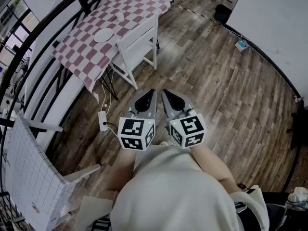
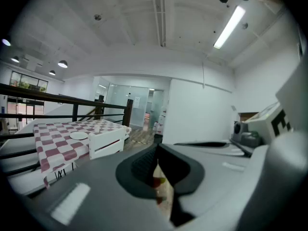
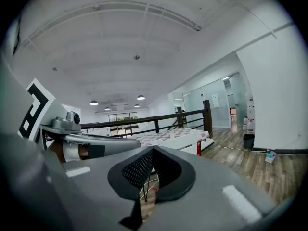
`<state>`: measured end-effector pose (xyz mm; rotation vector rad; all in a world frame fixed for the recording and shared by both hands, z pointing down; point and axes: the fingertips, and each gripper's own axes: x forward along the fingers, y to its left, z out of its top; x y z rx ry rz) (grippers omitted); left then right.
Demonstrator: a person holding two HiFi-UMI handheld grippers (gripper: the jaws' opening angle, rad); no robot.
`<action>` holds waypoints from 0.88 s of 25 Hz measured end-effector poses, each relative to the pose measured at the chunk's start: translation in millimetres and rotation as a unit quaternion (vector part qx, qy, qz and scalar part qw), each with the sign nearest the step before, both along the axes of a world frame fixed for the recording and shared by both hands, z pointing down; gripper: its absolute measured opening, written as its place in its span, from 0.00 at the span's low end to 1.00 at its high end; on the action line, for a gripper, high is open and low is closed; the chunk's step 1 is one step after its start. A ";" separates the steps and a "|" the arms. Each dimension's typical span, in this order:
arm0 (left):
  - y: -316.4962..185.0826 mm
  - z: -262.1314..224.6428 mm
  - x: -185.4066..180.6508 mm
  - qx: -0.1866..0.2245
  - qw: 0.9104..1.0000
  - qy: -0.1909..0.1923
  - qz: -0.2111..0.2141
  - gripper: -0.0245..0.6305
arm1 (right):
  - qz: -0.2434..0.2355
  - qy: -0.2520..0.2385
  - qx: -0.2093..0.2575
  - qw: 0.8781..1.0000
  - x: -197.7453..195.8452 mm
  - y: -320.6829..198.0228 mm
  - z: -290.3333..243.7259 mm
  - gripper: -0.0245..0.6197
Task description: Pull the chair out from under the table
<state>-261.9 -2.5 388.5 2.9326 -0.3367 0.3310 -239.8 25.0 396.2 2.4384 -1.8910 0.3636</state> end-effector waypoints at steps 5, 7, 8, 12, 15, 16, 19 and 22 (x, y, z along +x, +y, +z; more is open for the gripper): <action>-2.0 1.3 -3.0 0.007 1.000 0.001 -0.003 0.05 | 0.003 0.000 0.006 1.000 -1.5 0.2 0.0 0.03; -2.4 2.4 -3.9 0.007 1.000 0.000 -0.004 0.05 | 0.004 0.001 0.006 1.000 -1.7 0.9 0.0 0.03; -2.4 2.7 -3.7 0.007 1.000 0.000 -0.004 0.05 | 0.005 0.002 0.007 1.000 -1.4 1.3 -0.1 0.03; -0.7 1.1 0.0 0.011 1.000 0.005 -0.005 0.05 | 0.010 0.007 0.007 1.000 1.4 4.5 -1.6 0.03; 2.8 -2.7 1.9 0.011 1.000 0.009 -0.005 0.05 | 0.002 0.002 0.021 1.000 0.3 7.7 -6.9 0.03; 4.4 -3.7 2.4 0.012 1.000 0.011 -0.004 0.05 | -0.006 -0.005 0.031 0.999 -1.1 8.8 -9.5 0.03; 9.5 -3.6 2.8 0.012 1.000 0.012 -0.001 0.05 | -0.018 -0.018 0.048 0.999 -2.9 12.5 -12.8 0.03; 14.8 -0.1 1.8 0.012 1.000 0.008 -0.001 0.05 | -0.013 -0.013 0.039 0.999 -1.6 16.5 -9.0 0.03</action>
